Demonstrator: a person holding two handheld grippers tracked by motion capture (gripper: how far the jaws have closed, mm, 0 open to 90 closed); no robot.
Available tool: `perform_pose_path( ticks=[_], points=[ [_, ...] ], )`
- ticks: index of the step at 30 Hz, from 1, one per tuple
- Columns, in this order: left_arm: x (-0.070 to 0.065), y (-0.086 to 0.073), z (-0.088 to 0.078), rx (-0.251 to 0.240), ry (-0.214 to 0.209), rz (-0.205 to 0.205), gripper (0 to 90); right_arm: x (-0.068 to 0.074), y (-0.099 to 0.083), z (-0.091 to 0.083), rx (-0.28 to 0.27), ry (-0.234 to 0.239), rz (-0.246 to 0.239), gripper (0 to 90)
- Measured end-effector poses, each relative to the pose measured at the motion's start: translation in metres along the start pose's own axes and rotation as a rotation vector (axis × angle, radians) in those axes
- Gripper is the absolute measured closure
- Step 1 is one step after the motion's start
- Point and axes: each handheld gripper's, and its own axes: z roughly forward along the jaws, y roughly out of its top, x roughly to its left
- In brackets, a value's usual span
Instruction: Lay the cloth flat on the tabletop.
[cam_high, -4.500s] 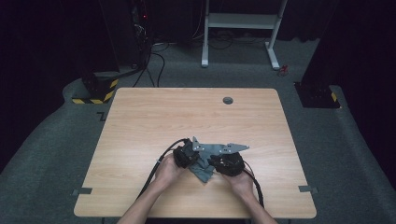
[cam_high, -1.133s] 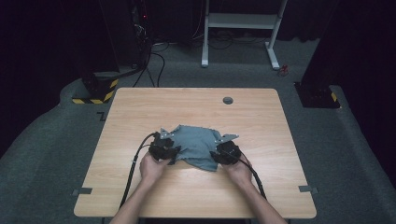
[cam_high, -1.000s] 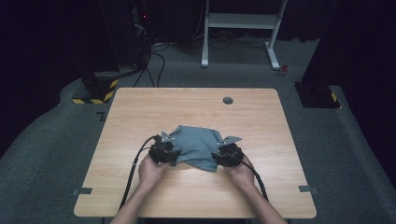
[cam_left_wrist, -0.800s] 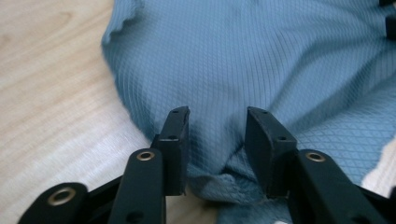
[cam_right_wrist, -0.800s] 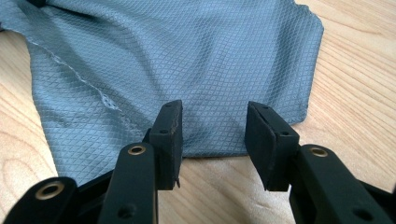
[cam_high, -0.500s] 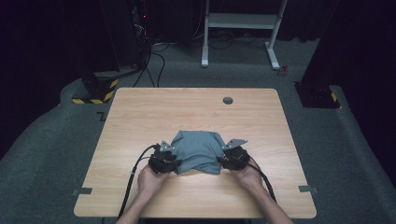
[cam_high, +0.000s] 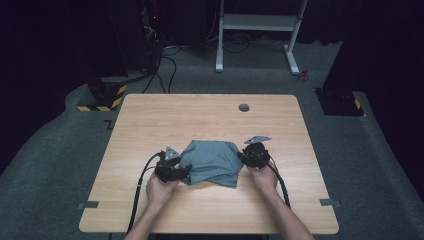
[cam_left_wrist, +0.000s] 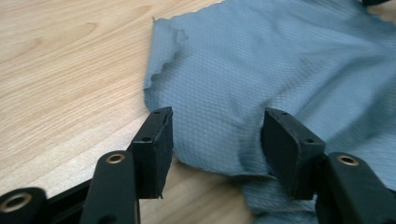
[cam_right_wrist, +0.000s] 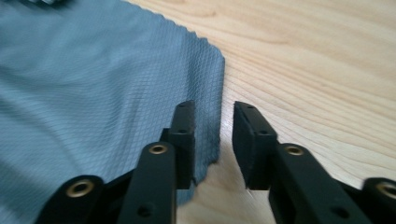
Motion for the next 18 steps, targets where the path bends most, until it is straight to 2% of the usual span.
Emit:
perform_pose_path(
  ticks=[2,6,8,10,11,12,13,14,15,16,17,18],
  points=[
    [0.001,-0.001,0.003,0.01,-0.002,-0.005,43.0,0.0,0.001,0.004,0.006,-0.004,0.001,69.6],
    [0.0,-0.004,0.007,0.026,0.002,0.015,41.4,0.001,0.003,0.01,0.016,0.006,0.006,88.8],
    [0.0,-0.006,0.007,0.008,0.001,0.021,40.7,0.006,0.005,0.007,-0.008,-0.018,-0.032,89.4],
    [0.0,-0.011,0.007,-0.027,0.0,0.007,40.6,0.015,0.011,0.002,-0.039,-0.03,-0.076,89.4],
    [0.0,-0.011,0.006,-0.025,0.003,0.001,40.5,0.022,0.014,-0.001,-0.053,-0.042,-0.112,89.4],
    [-0.001,-0.011,0.006,-0.025,0.004,0.002,39.9,0.038,0.021,-0.006,-0.07,-0.034,-0.187,89.3],
    [-0.001,-0.011,0.006,-0.022,0.008,0.007,39.9,0.038,0.021,-0.006,-0.07,-0.034,-0.187,89.3],
    [-0.002,-0.011,0.007,-0.02,0.009,0.009,39.8,0.055,0.026,-0.005,-0.064,-0.017,-0.261,89.3],
    [-0.002,-0.011,0.007,-0.02,0.009,0.009,39.7,0.055,0.026,-0.005,-0.064,-0.017,-0.261,89.3],
    [-0.003,-0.011,0.007,-0.021,0.017,0.012,39.7,0.063,0.027,-0.003,-0.057,0.002,-0.289,89.1],
    [-0.003,-0.011,0.007,-0.018,0.021,0.019,39.5,0.07,0.027,0.001,-0.044,0.035,-0.313,88.5],
    [-0.005,-0.011,0.007,-0.017,0.029,0.032,39.0,0.081,0.024,0.01,0.002,0.098,-0.34,82.2]
  ],
)
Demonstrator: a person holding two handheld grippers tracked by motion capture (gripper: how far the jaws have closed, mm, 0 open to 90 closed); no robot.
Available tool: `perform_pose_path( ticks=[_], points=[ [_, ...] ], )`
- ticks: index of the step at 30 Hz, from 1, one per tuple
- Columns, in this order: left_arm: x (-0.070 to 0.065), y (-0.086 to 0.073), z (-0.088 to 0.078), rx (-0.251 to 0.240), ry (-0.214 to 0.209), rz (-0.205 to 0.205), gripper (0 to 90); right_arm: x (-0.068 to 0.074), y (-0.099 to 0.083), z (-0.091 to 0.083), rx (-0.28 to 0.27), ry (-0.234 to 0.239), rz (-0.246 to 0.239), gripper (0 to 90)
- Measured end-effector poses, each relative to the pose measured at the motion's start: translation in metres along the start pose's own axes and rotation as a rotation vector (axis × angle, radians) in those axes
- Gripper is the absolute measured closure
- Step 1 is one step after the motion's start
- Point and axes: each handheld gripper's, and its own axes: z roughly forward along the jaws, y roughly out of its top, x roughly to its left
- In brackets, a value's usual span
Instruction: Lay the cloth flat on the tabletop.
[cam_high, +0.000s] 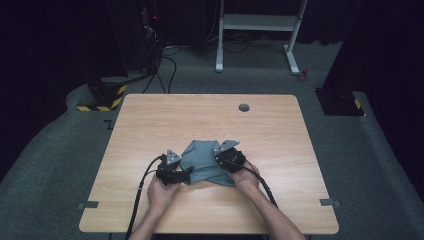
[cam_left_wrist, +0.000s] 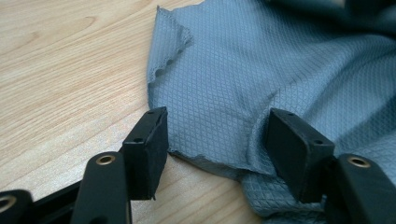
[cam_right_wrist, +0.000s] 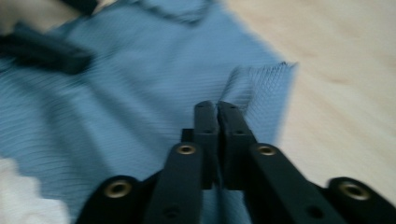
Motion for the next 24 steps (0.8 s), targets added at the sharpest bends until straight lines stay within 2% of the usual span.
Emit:
perform_pose_path(
  ticks=[1,2,3,5,6,8,9,10,13,15,18,19,21,24],
  points=[
    [0.0,0.0,0.0,0.0,0.0,0.0,39.0,0.0,0.0,0.0,0.0,0.0,0.0,82.2],
    [0.0,0.0,0.0,0.0,0.0,0.0,39.0,0.003,-0.001,0.001,0.001,0.008,-0.004,78.2],
    [0.0,0.0,0.0,0.001,0.0,0.001,38.9,0.005,-0.002,0.0,-0.025,0.007,-0.005,74.5],
    [0.0,0.0,0.0,0.0,-0.001,-0.001,38.9,0.004,-0.004,-0.009,-0.095,-0.036,0.012,74.3],
    [0.0,0.0,0.0,0.0,-0.001,-0.002,38.9,0.001,-0.005,-0.016,-0.117,-0.056,0.045,74.5],
    [0.0,0.0,0.0,0.0,-0.001,-0.005,38.8,-0.013,-0.006,-0.025,-0.137,-0.059,0.124,74.9],
    [0.0,0.0,0.0,-0.001,0.001,-0.001,38.8,-0.023,-0.008,-0.028,-0.116,-0.051,0.177,74.9],
    [0.0,0.0,0.0,-0.001,0.001,-0.001,38.8,-0.023,-0.008,-0.028,-0.116,-0.051,0.177,74.9],
    [0.0,0.0,0.0,0.0,0.0,-0.006,38.8,-0.03,-0.012,-0.018,-0.057,-0.029,0.211,74.7],
    [0.0,0.0,0.0,0.001,0.0,-0.003,38.7,-0.028,-0.012,-0.007,-0.026,-0.01,0.239,74.6],
    [0.0,0.0,0.0,0.002,0.001,-0.002,38.7,-0.024,-0.009,0.006,0.0,-0.003,0.239,74.0],
    [0.0,0.0,0.0,0.002,0.001,-0.002,38.7,-0.022,-0.008,0.01,0.009,0.002,0.254,73.3],
    [0.0,0.0,0.0,0.002,0.001,-0.003,38.7,-0.021,-0.004,0.016,-0.002,0.01,0.251,71.7],
    [0.0,0.0,0.0,0.001,0.001,-0.002,38.7,-0.019,0.0,0.02,-0.003,0.036,0.28,70.9]
  ],
)
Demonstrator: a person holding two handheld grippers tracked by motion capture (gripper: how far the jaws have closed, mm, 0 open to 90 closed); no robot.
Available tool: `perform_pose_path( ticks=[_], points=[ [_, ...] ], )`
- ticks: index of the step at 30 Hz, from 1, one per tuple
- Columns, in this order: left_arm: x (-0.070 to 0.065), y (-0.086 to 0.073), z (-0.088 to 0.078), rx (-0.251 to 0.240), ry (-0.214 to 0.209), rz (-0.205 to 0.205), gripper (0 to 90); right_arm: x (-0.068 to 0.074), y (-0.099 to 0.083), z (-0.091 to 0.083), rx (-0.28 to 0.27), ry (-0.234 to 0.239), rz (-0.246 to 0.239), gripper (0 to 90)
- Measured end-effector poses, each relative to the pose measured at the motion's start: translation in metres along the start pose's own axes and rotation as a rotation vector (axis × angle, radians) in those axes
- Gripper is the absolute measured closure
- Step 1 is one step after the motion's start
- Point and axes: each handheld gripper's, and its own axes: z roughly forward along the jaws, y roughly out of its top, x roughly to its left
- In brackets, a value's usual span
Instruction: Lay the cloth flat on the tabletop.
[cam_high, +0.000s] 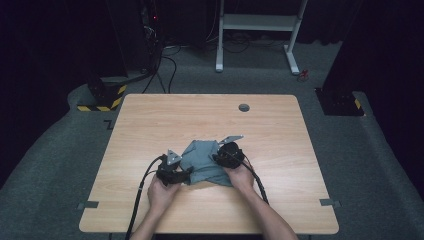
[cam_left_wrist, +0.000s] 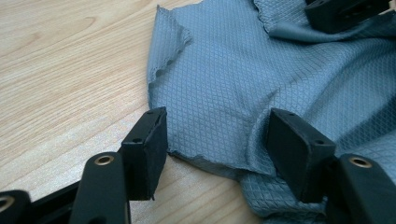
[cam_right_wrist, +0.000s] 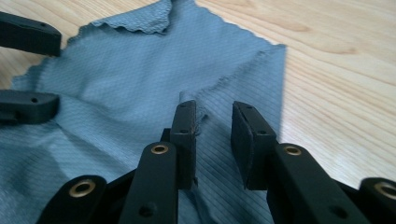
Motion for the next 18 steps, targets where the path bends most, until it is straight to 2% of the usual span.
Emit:
perform_pose_path(
  ticks=[4,6,10,13,14,17,18],
  points=[
    [0.0,0.0,0.0,0.0,0.0,-0.001,38.7,0.003,0.0,0.005,0.018,0.019,-0.006,71.1],
    [0.0,0.0,0.0,0.0,0.0,-0.001,38.7,0.004,0.0,0.003,0.017,0.046,0.012,71.9],
    [0.0,0.0,0.0,0.0,0.0,-0.001,38.7,0.008,0.002,0.0,-0.004,0.067,-0.021,72.2],
    [0.0,0.0,0.0,0.001,0.0,-0.001,38.6,0.012,0.002,0.001,0.001,0.069,-0.045,73.6],
    [0.0,0.0,0.0,-0.001,0.0,-0.002,38.6,0.013,0.002,0.002,0.01,0.06,-0.067,76.9],
    [0.0,0.0,0.0,0.0,0.0,-0.001,38.6,0.015,0.001,0.005,0.021,0.037,-0.087,89.1],
    [0.0,0.0,0.0,0.001,0.0,-0.001,38.6,0.015,0.001,0.005,0.021,0.037,-0.087,89.1]
  ],
)
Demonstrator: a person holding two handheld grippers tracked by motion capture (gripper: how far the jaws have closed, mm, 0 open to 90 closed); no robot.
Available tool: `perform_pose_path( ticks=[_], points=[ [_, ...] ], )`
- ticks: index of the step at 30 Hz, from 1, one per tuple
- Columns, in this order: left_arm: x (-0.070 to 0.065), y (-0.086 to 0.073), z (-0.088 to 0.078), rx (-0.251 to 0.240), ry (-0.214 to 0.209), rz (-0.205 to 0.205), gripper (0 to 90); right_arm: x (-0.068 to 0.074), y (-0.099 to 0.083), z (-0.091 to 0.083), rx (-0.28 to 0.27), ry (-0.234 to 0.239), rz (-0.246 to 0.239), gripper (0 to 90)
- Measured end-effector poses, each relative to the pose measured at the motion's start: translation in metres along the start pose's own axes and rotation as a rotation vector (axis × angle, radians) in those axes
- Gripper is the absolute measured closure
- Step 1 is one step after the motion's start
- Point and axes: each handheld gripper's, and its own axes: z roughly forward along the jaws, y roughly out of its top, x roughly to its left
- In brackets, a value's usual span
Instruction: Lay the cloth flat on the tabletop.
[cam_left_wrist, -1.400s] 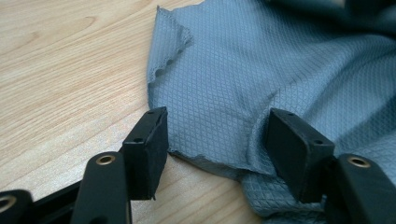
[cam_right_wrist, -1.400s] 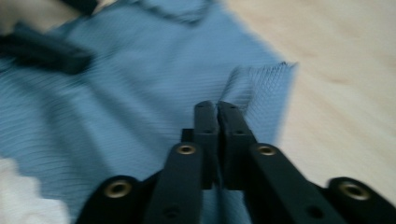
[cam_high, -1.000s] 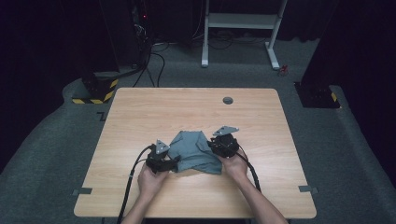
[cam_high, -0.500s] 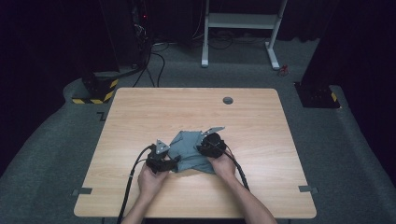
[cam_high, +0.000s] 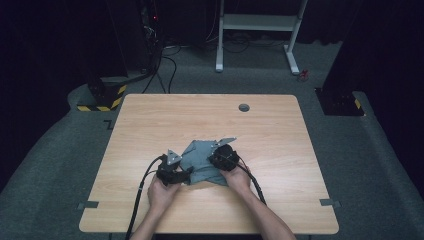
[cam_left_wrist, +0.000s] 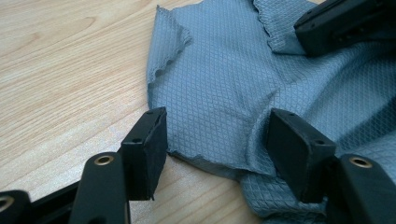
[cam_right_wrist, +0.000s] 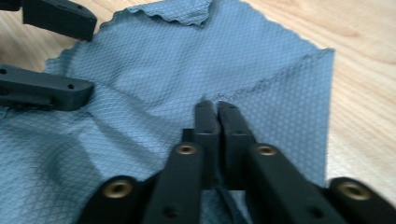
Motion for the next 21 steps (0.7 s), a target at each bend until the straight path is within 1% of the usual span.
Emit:
perform_pose_path(
  ticks=[1,2,3,6,7,8,9,10,11,12,13,14,16,18,19,20,21],
  points=[
    [0.0,0.0,0.0,0.0,0.0,0.0,38.6,0.0,0.0,-0.002,-0.009,-0.009,-0.002,89.5],
    [0.0,0.0,0.0,0.0,0.0,0.0,38.6,-0.001,0.001,-0.004,-0.025,-0.019,-0.011,89.7],
    [0.0,0.0,0.0,0.0,0.0,0.0,38.6,-0.003,0.002,-0.008,-0.045,-0.028,-0.011,89.8],
    [0.0,0.0,0.0,-0.001,0.0,-0.002,38.6,-0.011,0.003,-0.021,-0.089,-0.064,-0.002,89.8],
    [0.0,0.0,0.0,-0.001,-0.001,-0.003,38.6,-0.015,0.002,-0.025,-0.097,-0.077,0.014,89.8],
    [0.001,0.0,0.0,-0.002,-0.001,0.0,38.7,-0.023,0.001,-0.029,-0.102,-0.096,0.037,89.8],
    [0.002,0.0,0.0,-0.002,-0.005,-0.002,38.9,-0.028,0.0,-0.031,-0.097,-0.117,0.046,89.7],
    [0.002,0.0,0.0,-0.003,-0.013,-0.019,39.2,-0.037,-0.003,-0.033,-0.091,-0.147,0.06,89.8],
    [0.002,0.0,0.0,-0.009,-0.014,-0.024,39.9,-0.046,-0.005,-0.035,-0.085,-0.165,0.082,89.8],
    [0.004,0.0,0.0,-0.017,-0.024,-0.039,40.9,-0.052,-0.006,-0.036,-0.081,-0.178,0.098,89.8],
    [0.005,0.001,0.0,-0.02,-0.03,-0.044,42.5,-0.061,-0.009,-0.038,-0.08,-0.197,0.121,89.8],
    [0.005,0.003,0.0,-0.02,-0.033,-0.045,43.1,-0.065,-0.01,-0.039,-0.078,-0.205,0.133,89.8],
    [0.005,0.01,-0.001,-0.018,-0.029,-0.024,44.1,-0.076,-0.013,-0.04,-0.079,-0.23,0.151,89.8],
    [0.004,0.017,-0.004,-0.024,-0.005,0.012,45.7,-0.085,-0.016,-0.039,-0.079,-0.242,0.174,89.8],
    [0.004,0.022,-0.004,-0.024,0.014,0.031,46.1,-0.087,-0.017,-0.038,-0.074,-0.245,0.184,89.7],
    [0.006,0.026,-0.005,-0.02,0.028,0.045,47.9,-0.092,-0.02,-0.034,-0.067,-0.256,0.188,89.2],
    [0.008,0.03,-0.003,-0.011,0.036,0.05,47.9,-0.092,-0.02,-0.034,-0.067,-0.256,0.188,89.2]
  ],
)
